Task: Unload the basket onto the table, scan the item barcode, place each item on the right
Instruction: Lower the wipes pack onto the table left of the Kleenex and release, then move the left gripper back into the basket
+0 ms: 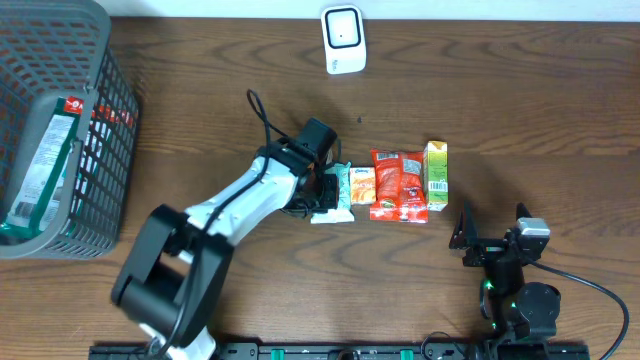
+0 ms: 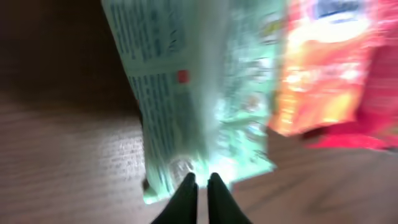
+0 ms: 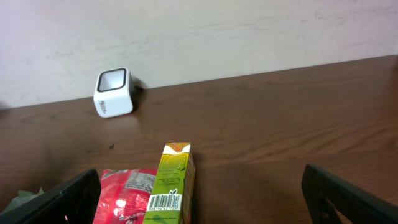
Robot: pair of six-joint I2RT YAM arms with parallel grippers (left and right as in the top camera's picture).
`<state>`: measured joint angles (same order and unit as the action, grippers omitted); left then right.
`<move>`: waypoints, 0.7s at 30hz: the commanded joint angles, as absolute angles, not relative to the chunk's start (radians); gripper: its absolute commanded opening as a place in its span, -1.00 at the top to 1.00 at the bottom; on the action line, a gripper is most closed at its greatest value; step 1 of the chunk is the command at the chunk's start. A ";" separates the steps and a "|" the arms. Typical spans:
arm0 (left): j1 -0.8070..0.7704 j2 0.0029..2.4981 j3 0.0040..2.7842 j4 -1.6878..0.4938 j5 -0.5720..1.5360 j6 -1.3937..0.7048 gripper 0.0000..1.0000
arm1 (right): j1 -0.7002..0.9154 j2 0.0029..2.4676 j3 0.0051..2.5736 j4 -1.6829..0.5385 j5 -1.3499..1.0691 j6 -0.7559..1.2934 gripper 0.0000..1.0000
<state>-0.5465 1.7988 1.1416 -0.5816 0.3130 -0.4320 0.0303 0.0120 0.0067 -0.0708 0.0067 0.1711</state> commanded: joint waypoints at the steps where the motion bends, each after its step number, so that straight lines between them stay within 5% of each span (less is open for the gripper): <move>1: -0.528 1.689 1.232 -0.638 0.302 -0.408 0.73 | 0.026 0.007 0.005 -0.075 0.002 0.160 -0.99; 6: -0.409 1.635 1.571 -0.945 0.287 -0.323 0.46 | 0.026 0.007 0.006 -0.075 0.002 0.160 -0.99; 10: -0.281 1.635 1.824 -1.106 0.115 -0.307 -0.17 | 0.026 0.007 0.005 -0.075 0.002 0.160 -0.99; 21: 0.194 1.635 2.001 -1.060 0.092 -0.451 -0.31 | 0.026 0.007 0.005 -0.075 0.002 0.160 -0.98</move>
<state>0.0826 1.6302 1.9919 -1.0710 0.1207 -0.3748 0.0303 0.0120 0.0067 -0.0708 0.0067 0.1715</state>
